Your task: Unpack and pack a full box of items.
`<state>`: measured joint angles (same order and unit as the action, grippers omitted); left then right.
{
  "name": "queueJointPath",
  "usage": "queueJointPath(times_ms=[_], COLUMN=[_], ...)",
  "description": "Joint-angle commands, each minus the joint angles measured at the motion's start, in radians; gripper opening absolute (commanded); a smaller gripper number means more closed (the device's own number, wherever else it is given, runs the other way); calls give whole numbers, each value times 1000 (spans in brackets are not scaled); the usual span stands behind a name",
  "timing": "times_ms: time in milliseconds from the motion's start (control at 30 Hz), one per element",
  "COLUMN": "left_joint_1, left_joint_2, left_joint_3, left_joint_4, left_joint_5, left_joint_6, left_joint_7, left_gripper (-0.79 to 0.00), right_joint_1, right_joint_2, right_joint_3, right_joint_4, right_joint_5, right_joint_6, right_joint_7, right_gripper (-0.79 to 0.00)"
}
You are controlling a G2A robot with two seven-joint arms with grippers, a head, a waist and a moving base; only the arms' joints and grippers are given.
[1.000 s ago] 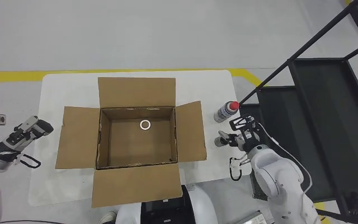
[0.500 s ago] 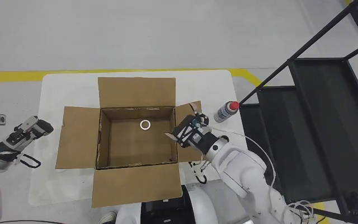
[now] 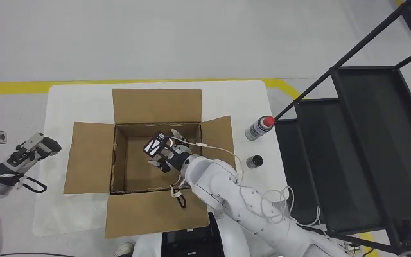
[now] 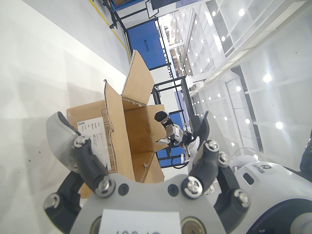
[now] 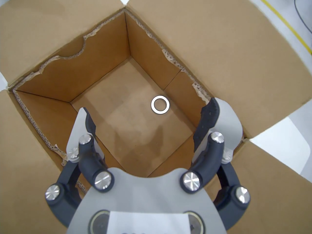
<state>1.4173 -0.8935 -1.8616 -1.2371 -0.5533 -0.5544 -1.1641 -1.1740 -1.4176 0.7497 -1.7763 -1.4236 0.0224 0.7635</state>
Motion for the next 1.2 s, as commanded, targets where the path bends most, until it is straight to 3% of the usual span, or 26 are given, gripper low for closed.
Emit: queueJointPath(times_ms=[0, 467, 567, 767, 1000, 1167], left_joint_1=[0, 0, 0, 0, 0, 0], left_joint_2=[0, 0, 0, 0, 0, 0], left_joint_3=[0, 0, 0, 0, 0, 0], left_joint_4=[0, 0, 0, 0, 0, 0], left_joint_5=[0, 0, 0, 0, 0, 0], left_joint_6=[0, 0, 0, 0, 0, 0], left_joint_7=[0, 0, 0, 0, 0, 0], left_gripper=[0, 0, 0, 0, 0, 0], right_joint_1=[13, 20, -10, -1, 26, 42], right_joint_2=[-9, -13, -24, -64, -120, -148], right_joint_3=[-10, -15, 32, 11, -85, -133], right_joint_4=[26, 33, 33, 146, 276, 338], right_joint_5=[20, 36, 262, 395, 356, 319], right_joint_6=[17, 10, 33, 279, 552, 645], right_joint_7=[9, 5, -66, -129, -242, -285], right_gripper=[0, 0, 0, 0, 0, 0])
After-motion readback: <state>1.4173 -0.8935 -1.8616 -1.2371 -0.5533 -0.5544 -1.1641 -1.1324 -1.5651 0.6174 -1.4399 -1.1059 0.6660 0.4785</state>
